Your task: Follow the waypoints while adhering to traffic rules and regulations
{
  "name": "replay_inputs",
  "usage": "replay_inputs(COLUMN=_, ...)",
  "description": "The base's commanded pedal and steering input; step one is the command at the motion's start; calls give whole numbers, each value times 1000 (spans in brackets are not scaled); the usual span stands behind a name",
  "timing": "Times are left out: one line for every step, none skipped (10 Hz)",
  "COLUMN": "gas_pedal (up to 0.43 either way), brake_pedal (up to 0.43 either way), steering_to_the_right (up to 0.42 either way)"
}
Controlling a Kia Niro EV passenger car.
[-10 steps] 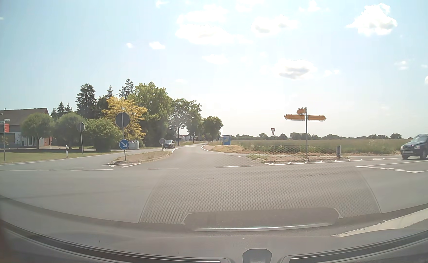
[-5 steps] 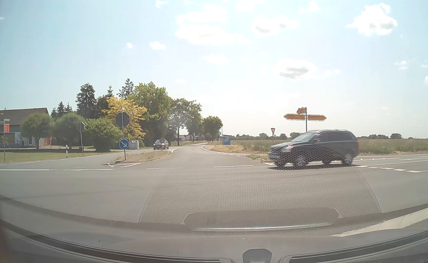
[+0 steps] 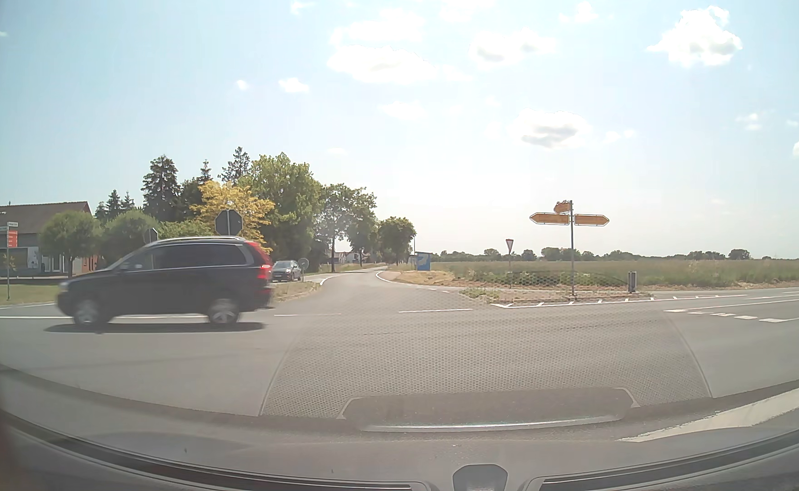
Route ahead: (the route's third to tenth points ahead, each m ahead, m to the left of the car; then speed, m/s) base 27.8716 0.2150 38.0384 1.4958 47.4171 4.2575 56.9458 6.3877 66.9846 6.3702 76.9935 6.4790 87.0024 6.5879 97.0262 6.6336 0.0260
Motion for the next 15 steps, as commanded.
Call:
replay_inputs(gas_pedal=0, brake_pedal=12, steering_to_the_right=-7)
replay_inputs(gas_pedal=0, brake_pedal=6, steering_to_the_right=-8)
replay_inputs(gas_pedal=0, brake_pedal=6, steering_to_the_right=-13)
replay_inputs(gas_pedal=0, brake_pedal=6, steering_to_the_right=-16)
replay_inputs(gas_pedal=0, brake_pedal=6, steering_to_the_right=-16)
replay_inputs(gas_pedal=59, brake_pedal=6, steering_to_the_right=-17)
replay_inputs(gas_pedal=157, brake_pedal=12, steering_to_the_right=-17)
replay_inputs(gas_pedal=209, brake_pedal=6, steering_to_the_right=-17)
replay_inputs(gas_pedal=220, brake_pedal=6, steering_to_the_right=-17)
replay_inputs(gas_pedal=228, brake_pedal=6, steering_to_the_right=-17)
replay_inputs(gas_pedal=248, brake_pedal=6, steering_to_the_right=-17)
replay_inputs(gas_pedal=280, brake_pedal=6, steering_to_the_right=-17)
replay_inputs(gas_pedal=319, brake_pedal=6, steering_to_the_right=-17)
replay_inputs(gas_pedal=350, brake_pedal=6, steering_to_the_right=-17)
replay_inputs(gas_pedal=378, brake_pedal=6, steering_to_the_right=-16)
